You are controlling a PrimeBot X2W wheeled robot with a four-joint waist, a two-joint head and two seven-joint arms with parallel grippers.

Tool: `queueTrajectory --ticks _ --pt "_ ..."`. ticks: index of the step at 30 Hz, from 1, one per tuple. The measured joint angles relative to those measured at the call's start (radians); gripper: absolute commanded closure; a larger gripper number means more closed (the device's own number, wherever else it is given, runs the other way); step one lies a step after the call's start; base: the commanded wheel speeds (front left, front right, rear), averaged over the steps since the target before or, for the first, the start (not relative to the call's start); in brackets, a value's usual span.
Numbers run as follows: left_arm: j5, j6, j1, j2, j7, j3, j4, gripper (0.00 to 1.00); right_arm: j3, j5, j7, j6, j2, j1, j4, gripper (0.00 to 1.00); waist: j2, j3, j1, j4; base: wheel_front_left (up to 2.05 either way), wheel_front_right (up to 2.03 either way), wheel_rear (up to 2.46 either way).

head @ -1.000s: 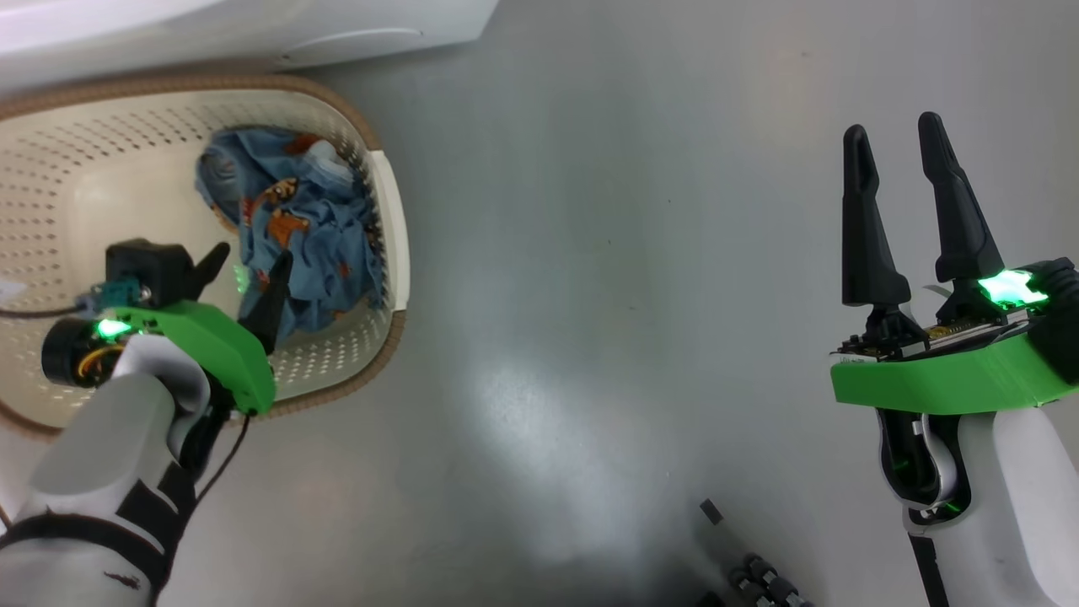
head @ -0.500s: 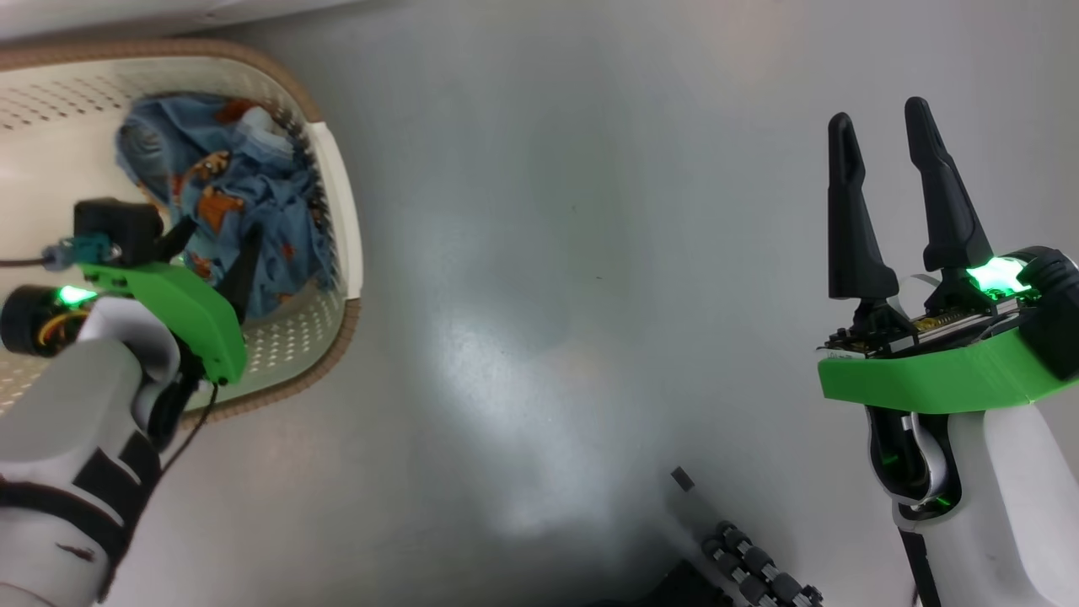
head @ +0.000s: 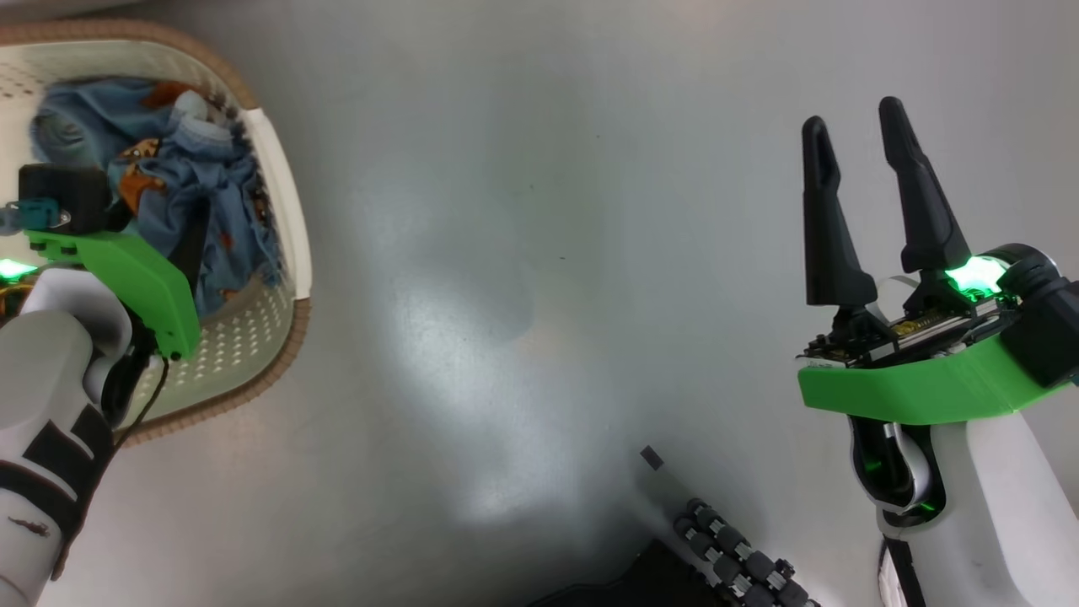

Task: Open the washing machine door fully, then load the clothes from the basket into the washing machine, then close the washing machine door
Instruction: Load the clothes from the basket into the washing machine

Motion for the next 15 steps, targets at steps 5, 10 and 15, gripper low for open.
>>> queueTrajectory --ticks 5,10,15 --pt "-0.018 0.000 -0.010 0.000 0.000 -0.034 0.018 0.65 0.007 0.000 0.000 0.000 0.002 0.000 -0.005 0.00 0.0000 0.004 0.0000 -0.013 0.00 0.00 0.00" --pt "-0.047 0.000 -0.023 -0.003 -0.012 -0.062 0.030 1.00 0.007 -0.009 0.000 0.000 0.003 0.000 -0.006 0.00 0.0000 -0.005 0.0000 -0.011 0.00 0.00 0.00" --pt "-0.080 0.000 -0.020 -0.020 -0.037 -0.074 0.038 1.00 0.005 -0.011 0.000 0.000 0.003 0.000 -0.006 0.00 0.0000 -0.031 0.0000 -0.001 0.00 0.00 0.00"
